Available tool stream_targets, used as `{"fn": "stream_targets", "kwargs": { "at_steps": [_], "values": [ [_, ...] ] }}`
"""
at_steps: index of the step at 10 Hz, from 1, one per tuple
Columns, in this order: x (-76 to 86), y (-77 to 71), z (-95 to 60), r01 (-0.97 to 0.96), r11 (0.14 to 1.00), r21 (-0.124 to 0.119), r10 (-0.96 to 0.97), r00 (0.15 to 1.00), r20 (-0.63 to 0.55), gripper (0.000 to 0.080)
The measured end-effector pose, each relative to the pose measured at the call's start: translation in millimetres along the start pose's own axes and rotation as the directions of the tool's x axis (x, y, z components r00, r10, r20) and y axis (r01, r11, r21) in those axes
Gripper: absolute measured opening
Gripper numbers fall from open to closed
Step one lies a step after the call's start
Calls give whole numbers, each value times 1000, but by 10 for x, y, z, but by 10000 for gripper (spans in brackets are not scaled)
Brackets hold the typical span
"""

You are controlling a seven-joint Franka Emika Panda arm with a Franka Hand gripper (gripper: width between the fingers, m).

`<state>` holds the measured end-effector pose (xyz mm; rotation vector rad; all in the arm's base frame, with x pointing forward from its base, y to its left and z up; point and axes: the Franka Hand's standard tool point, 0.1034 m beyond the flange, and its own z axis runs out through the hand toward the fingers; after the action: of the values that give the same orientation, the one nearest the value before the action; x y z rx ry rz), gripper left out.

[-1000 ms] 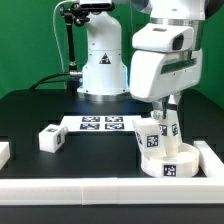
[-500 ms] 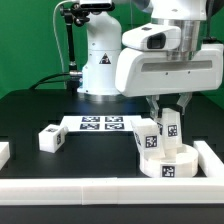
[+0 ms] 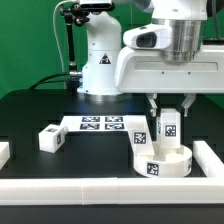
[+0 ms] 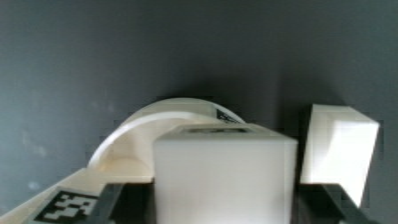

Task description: Assemble stool

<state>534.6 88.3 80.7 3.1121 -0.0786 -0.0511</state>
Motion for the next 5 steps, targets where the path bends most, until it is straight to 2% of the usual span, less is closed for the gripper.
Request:
{"fn": "stream_targets", "kwargs": {
  "at_steps": [2,5],
  "values": [
    [-23,-24,-5,-184,982,39,183,983,34,337],
    [-1,-62,-43,-491,865,106,481,870,112,337]
  ]
}}
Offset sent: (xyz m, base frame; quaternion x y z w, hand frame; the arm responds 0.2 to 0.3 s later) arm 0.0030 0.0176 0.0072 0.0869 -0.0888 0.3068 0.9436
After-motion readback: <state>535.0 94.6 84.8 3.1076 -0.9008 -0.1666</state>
